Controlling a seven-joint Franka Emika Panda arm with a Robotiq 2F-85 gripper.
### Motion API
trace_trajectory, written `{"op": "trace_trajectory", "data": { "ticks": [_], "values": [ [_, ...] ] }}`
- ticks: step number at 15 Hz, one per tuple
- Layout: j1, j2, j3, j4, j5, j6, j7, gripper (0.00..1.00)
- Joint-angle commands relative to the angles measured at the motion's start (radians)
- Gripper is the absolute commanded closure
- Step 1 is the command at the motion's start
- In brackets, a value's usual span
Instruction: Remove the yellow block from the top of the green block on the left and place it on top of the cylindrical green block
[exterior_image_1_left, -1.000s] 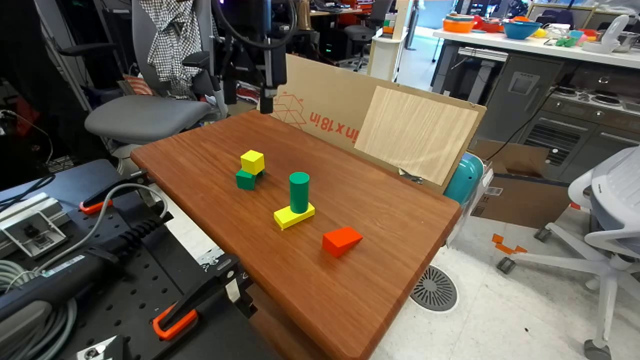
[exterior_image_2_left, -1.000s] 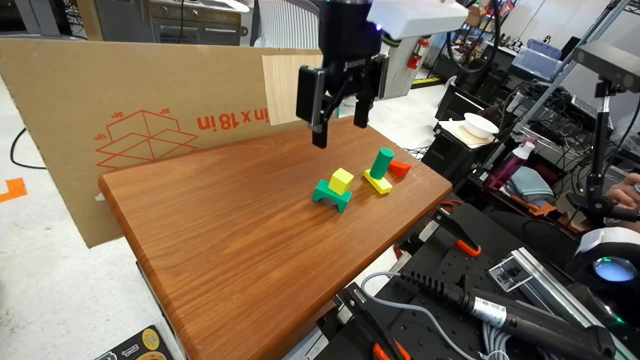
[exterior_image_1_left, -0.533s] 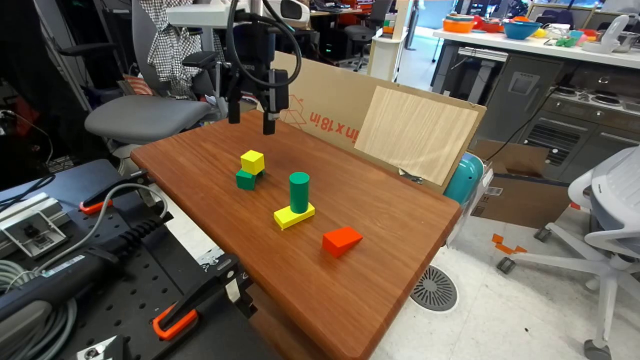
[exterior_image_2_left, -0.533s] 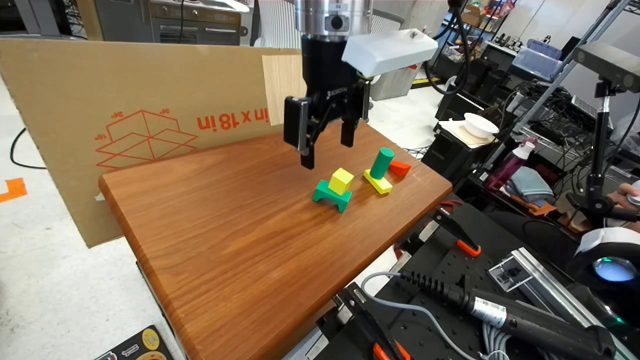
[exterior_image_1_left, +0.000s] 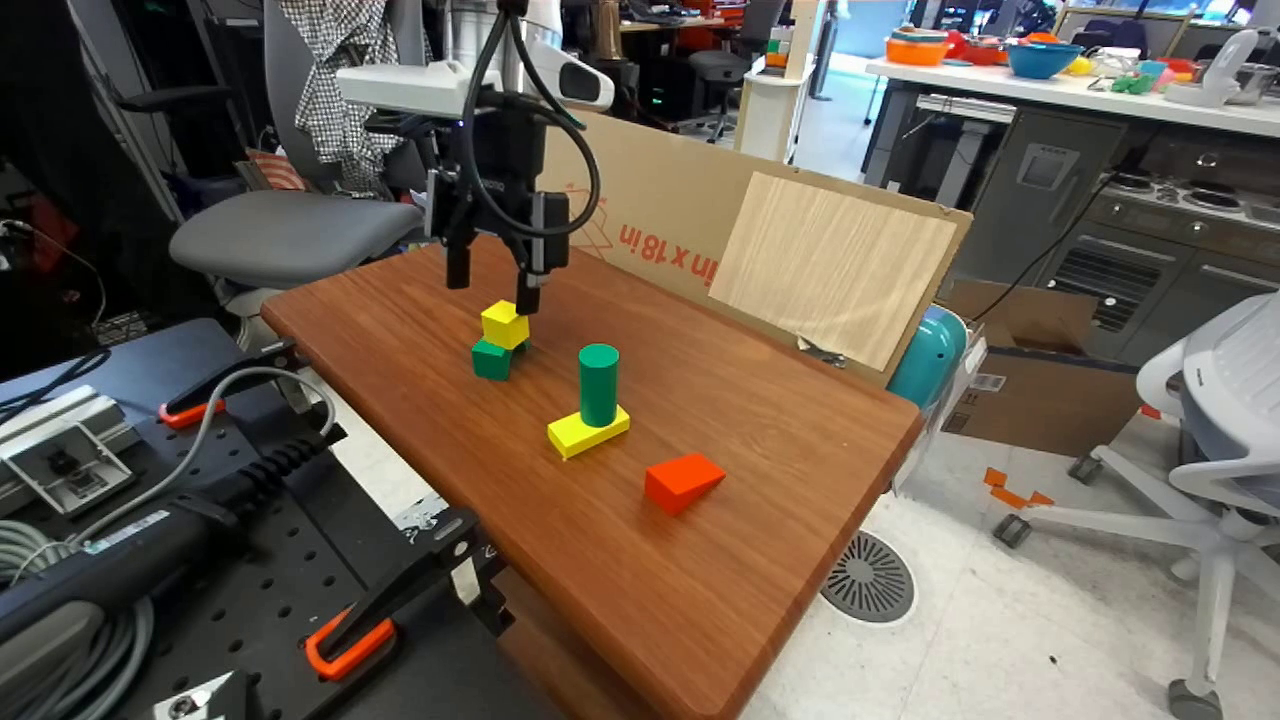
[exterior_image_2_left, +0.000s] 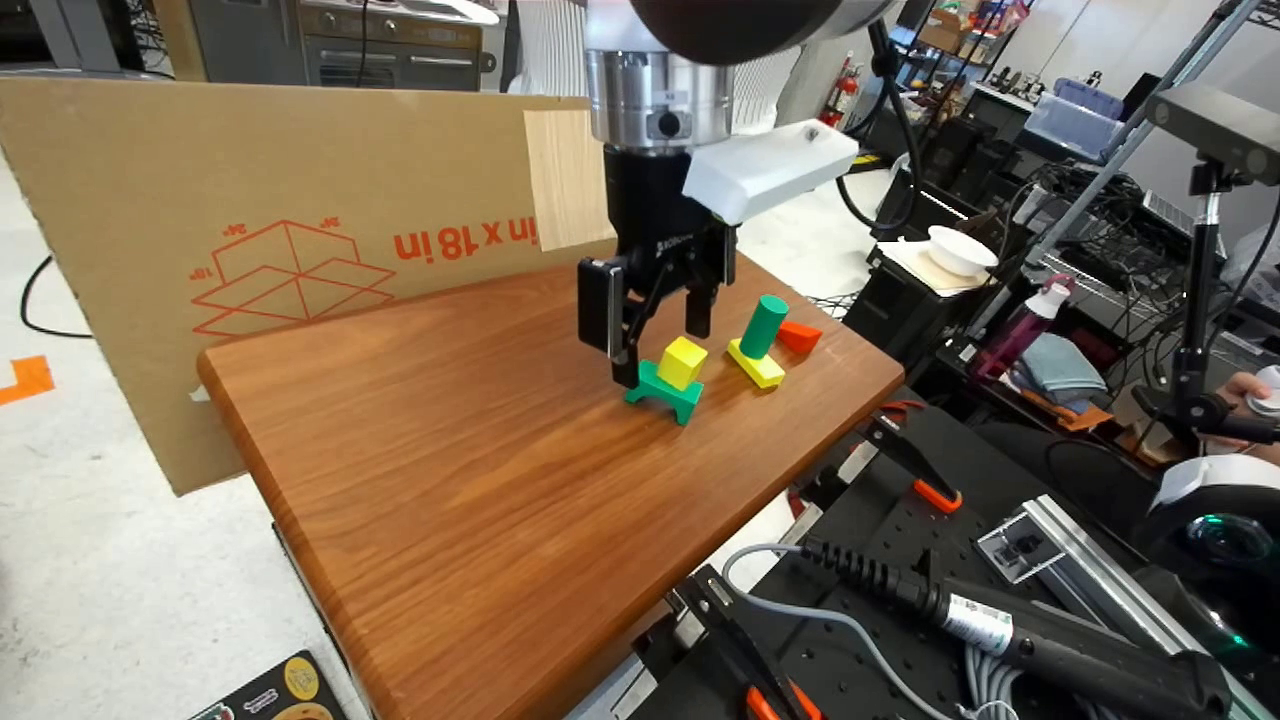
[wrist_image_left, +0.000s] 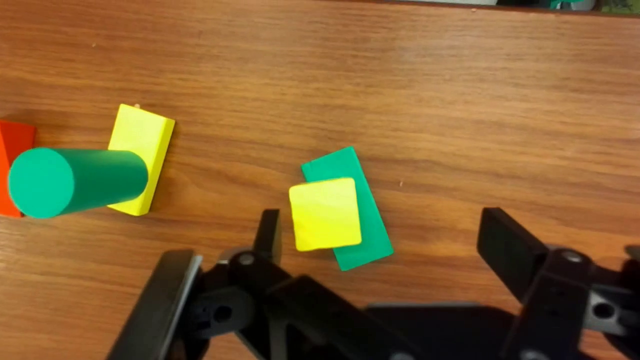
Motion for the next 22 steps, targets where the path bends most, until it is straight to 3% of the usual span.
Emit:
{"op": "trace_trajectory", "data": {
  "ticks": [1,10,11,12,15,20,22],
  "values": [
    [0.024,0.021,-0.029,0.022,-0.001,0.001,-0.021,0.00],
    [0.018,0.034,-0.038,0.035,0.009,-0.017,-0.044,0.00],
    [0.017,0.036,-0.038,0.036,0.009,-0.018,-0.046,0.10],
    [0.017,0.038,-0.038,0.036,0.010,-0.018,-0.048,0.26],
    [0.017,0.041,-0.039,0.036,0.007,-0.018,-0.051,0.51],
    [0.015,0.027,-0.040,0.024,0.008,-0.014,-0.057,0.88],
    [0.012,0.012,-0.039,0.014,0.012,-0.017,-0.059,0.92]
  ]
}}
